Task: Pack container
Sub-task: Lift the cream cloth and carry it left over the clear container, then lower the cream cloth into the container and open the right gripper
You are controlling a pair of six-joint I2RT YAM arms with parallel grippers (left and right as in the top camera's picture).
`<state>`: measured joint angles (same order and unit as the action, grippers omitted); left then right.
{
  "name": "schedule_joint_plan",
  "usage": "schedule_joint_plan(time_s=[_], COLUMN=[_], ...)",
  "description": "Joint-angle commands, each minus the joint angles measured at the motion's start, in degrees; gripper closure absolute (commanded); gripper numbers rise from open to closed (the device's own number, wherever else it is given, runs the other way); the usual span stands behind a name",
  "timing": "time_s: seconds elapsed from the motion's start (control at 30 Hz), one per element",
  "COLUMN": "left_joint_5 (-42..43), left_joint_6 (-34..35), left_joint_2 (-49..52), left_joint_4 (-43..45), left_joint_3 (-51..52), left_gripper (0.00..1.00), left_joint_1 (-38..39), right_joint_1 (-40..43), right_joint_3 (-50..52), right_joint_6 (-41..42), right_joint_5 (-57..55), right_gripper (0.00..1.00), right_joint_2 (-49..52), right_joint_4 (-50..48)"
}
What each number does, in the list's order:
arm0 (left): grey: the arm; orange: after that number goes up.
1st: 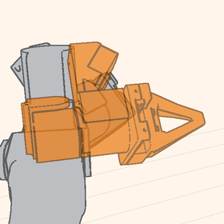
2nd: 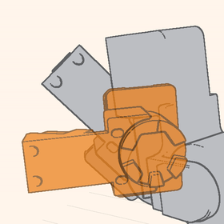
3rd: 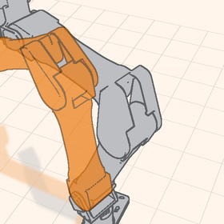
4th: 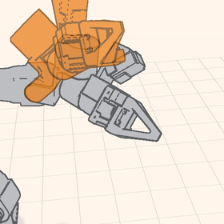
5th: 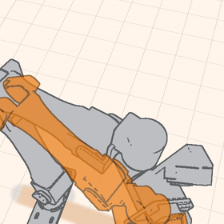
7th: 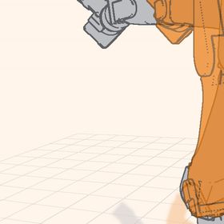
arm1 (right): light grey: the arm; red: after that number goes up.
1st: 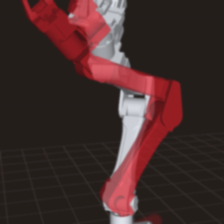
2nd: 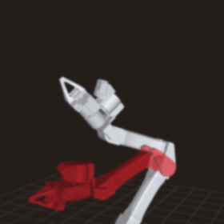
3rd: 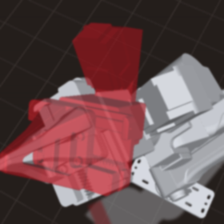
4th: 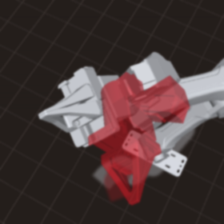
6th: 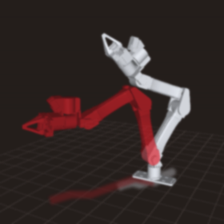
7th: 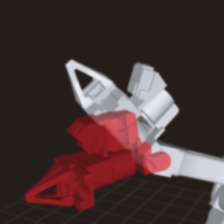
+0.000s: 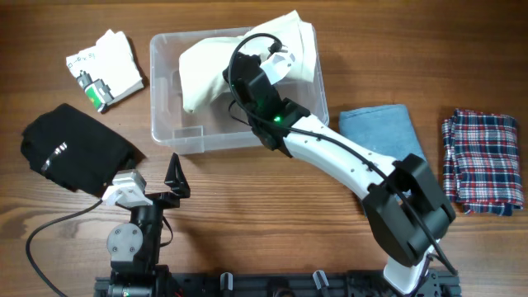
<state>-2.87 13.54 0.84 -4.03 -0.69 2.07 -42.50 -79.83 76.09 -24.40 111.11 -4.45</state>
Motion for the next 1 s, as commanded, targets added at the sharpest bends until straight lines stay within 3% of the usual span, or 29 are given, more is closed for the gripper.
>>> schedule_joint_plan(time_s=[0.0,0.6,0.63,0.77,0.87,0.97], left_joint_5=[0.48,0.48,0.48,0.48,0.48,0.48], left_joint_6=[-1.36,-1.36,-1.36,-1.36,-1.36,-1.36], left_joint_2=[-0.24,-0.24,-0.24,-0.24,-0.24,-0.24], left_joint_4=[0.15,0.15,0.15,0.15,0.15,0.15], left_joint_3=[0.35,0.35,0.35,0.35,0.35,0.35], left_gripper=[0.00,0.00,0.00,0.00,0.00,0.00], left_joint_1=[-0.37,-0.37,-0.37,-0.37,-0.37,-0.37], right_joint_1=[-0.09,-0.35,-0.35,-0.35,-0.37,-0.37], right_joint_3=[-0.39,-0.39,-0.39,-0.39,-0.39,-0.39], right_joint_6=[2.10,-4.17,-4.13,-4.07,-4.09,-4.13], right_joint_5=[1.79,4.83,4.83,5.03,5.38,7.06], right_gripper=[0.93,0.87,0.82,0.31,0.18,0.11], right_joint_2=[0.44,1.05,1.09,1.09,1.09,1.09], right_joint_4=[-1.64,-2.27,-2.25,-2.27,-2.01,-1.97])
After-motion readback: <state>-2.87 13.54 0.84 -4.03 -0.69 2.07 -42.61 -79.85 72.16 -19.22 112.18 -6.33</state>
